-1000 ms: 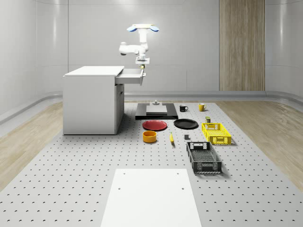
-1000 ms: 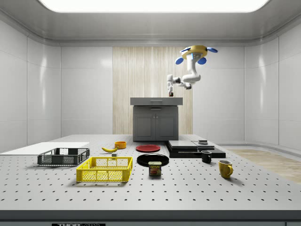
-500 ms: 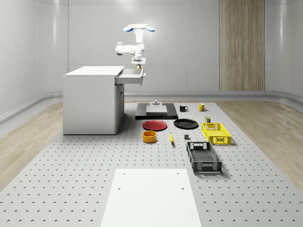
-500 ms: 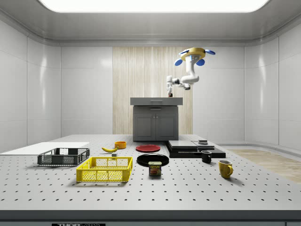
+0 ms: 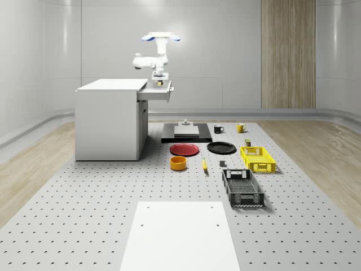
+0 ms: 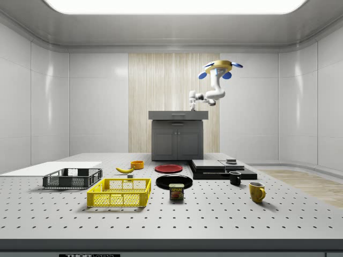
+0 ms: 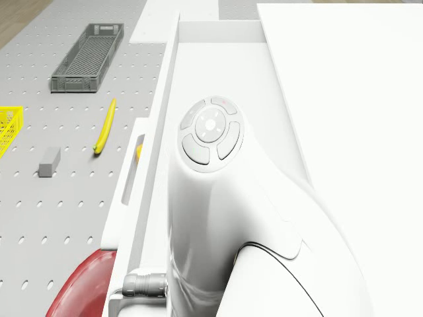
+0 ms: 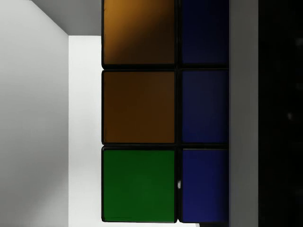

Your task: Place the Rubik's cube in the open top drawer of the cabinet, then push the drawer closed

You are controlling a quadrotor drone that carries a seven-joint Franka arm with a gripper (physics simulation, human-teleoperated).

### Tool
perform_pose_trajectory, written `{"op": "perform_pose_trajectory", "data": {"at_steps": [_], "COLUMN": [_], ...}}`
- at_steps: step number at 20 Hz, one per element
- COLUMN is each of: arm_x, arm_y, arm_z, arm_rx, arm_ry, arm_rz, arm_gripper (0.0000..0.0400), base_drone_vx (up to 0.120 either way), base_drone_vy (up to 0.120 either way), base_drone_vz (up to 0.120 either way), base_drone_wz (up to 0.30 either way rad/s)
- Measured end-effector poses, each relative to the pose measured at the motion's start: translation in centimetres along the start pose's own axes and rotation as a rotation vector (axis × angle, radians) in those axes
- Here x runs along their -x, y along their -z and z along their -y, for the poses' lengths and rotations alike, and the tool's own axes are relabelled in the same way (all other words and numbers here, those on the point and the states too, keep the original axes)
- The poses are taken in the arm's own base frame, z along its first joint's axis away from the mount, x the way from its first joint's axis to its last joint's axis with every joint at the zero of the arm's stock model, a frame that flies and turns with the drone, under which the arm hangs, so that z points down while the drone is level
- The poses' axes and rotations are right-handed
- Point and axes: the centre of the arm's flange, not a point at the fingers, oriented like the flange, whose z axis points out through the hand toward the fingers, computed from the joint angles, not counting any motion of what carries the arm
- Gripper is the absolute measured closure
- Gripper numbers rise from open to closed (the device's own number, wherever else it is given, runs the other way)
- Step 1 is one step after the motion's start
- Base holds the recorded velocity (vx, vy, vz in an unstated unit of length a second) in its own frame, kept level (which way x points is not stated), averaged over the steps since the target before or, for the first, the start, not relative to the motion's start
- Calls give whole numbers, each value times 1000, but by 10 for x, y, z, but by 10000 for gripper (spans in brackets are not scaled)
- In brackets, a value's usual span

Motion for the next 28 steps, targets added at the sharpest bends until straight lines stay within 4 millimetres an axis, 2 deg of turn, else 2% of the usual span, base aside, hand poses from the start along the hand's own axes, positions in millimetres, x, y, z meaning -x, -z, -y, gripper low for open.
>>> {"op": "perform_pose_trajectory", "data": {"at_steps": [4, 18, 21, 26, 28], "arm_x": [0, -12, -13, -14, -14], "arm_y": [-1, -35, -40, -31, -24], "arm_z": [0, 12, 13, 14, 14], "arm_rx": [0, 0, 0, 0, 0], "arm_ry": [0, 0, 0, 0, 0], "arm_rz": [0, 0, 0, 0, 0], "arm_gripper": [75, 75, 39, 11, 7], "base_drone_vx": [0, 0, 0, 0, 0], "base_drone_vy": [-100, 0, 0, 0, 0], "base_drone_vz": [-10, 0, 0, 0, 100], "base_drone_wz": [0, 0, 0, 0, 0]}}
